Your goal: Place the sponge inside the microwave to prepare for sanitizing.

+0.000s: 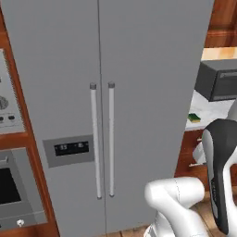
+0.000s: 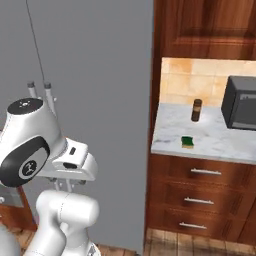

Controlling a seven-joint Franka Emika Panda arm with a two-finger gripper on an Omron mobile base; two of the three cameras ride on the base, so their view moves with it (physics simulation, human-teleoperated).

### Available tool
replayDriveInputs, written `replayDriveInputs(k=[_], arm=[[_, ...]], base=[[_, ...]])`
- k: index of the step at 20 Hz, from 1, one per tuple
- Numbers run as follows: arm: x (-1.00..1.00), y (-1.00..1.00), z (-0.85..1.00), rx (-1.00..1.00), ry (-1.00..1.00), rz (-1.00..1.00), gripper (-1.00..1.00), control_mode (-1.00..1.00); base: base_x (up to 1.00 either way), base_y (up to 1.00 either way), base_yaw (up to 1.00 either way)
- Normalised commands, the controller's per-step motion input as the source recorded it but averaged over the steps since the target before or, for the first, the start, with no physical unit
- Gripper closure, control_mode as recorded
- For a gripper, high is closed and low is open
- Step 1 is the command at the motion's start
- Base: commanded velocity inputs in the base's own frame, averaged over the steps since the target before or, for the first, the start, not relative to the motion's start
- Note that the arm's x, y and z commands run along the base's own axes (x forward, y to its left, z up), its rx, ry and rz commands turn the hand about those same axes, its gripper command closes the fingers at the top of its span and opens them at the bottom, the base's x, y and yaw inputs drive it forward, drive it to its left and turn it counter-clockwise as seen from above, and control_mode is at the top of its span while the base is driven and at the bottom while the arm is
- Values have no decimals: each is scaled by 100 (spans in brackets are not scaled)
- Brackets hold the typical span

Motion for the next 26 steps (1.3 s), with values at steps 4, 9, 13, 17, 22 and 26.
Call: replayDriveInputs(k=[4,9,13,17,22,26], arm=[[0,0,0,0,0,0,-100,100],[0,0,0,0,0,0,-100,100],[0,0,0,0,0,0,-100,100],[0,0,0,0,0,0,-100,100],[0,0,0,0,0,0,-100,100],[0,0,0,0,0,0,-100,100]], base=[[17,-100,0],[36,-98,0],[69,-77,9],[45,-31,9],[32,-9,14],[63,-10,21]])
